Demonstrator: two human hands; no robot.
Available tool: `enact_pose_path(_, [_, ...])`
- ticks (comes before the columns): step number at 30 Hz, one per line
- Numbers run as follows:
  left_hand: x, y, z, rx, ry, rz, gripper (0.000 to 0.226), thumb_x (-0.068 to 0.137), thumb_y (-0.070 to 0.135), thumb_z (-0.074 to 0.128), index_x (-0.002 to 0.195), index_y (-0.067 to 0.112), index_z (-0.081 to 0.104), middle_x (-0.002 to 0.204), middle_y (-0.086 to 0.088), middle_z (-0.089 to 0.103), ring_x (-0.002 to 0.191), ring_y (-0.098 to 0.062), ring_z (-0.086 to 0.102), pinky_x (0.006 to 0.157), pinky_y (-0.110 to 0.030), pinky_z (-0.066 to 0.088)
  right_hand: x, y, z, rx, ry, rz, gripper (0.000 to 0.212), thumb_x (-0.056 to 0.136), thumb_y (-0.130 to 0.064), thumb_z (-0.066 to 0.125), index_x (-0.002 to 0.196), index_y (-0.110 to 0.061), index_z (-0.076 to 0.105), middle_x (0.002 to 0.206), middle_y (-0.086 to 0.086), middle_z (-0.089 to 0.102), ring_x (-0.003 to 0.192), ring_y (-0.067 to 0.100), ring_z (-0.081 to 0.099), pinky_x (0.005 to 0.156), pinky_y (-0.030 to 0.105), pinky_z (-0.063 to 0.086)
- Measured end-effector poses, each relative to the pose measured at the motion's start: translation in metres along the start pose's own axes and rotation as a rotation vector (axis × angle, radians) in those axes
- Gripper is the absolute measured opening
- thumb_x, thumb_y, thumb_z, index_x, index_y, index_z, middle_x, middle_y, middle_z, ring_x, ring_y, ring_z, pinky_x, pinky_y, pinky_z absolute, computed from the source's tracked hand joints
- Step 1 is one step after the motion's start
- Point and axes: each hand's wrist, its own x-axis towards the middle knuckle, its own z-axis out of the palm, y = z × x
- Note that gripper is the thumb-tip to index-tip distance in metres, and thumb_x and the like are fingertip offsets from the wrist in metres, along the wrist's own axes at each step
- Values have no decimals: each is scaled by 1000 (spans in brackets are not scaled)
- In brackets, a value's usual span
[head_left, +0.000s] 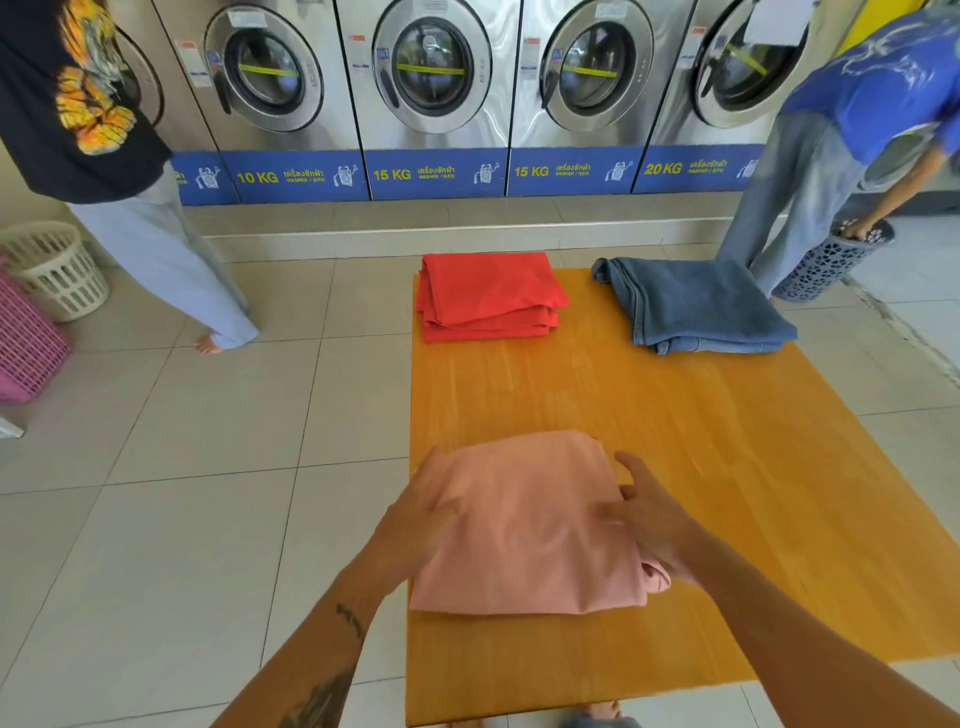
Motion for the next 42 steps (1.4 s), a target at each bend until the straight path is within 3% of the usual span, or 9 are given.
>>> enact_pose_path(5, [-4,-1,1,-95,-71,42,60,98,40,49,151,45,22,157,12,28,139,-14,34,114,-42,32,5,1,9,-29,31,-87,92,83,-10,71,148,-47,17,130,3,54,110,24,59,92,48,52])
enact_pose_path(9, [-4,0,6,-136,-78,16,58,97,33,52,148,49,28,158,12,24,140,-17,31,116,-47,29,0,1,21,-38,-13,-188,80,87,-18,69,137,-63,25,138,-9,45,108,6,56,76,23,51])
enact_pose_path(12, [-3,-1,9,-140,-64,-18,60,95,34,56,146,52,29,156,11,26,136,-19,35,114,-45,33,-2,7,26,-207,-14,-206,105,78,-14,74,150,-50,8,140,-14,30,122,13,38,92,33,37])
enact_pose_path(17, [0,7,-4,-298,-8,-39,54,91,27,59,132,60,45,146,12,38,119,-14,45,92,-32,40,-6,-10,13,-22,9,-199,89,78,-1,69,141,-55,36,144,-8,38,125,23,44,103,50,43])
enact_pose_path(21, [6,29,-18,-393,6,43,54,89,20,61,119,64,55,136,16,46,115,-18,50,88,-36,47,-4,-43,-3,4,-7,-266,83,78,0,72,135,-54,46,145,-9,36,125,24,43,105,48,41])
enact_pose_path(27, [26,70,-44,-409,43,109,56,88,12,63,119,58,59,132,14,52,114,-18,53,93,-38,47,14,-94,-17,-14,-1,-315,79,77,0,74,137,-47,49,144,-10,36,123,23,43,100,42,41])
enact_pose_path(35, [73,112,-64,-491,114,51,53,87,0,58,122,39,66,128,4,59,112,-22,59,98,-41,49,66,-147,-33,23,-66,-280,71,77,-3,74,128,-48,54,117,-15,48,99,12,53,67,26,47])
enact_pose_path(39, [100,127,-78,-493,73,-3,48,88,1,60,116,39,69,128,2,61,109,-23,63,88,-36,54,97,-174,-44,28,-155,-172,70,76,-4,75,129,-45,55,122,-2,54,104,27,59,75,39,55])
enact_pose_path(42, [137,155,-103,-450,92,-20,44,87,5,62,113,40,71,126,-1,63,109,-27,64,93,-44,54,132,-217,-51,24,-170,-162,71,77,-5,74,135,-39,52,128,2,52,108,31,57,85,45,54])
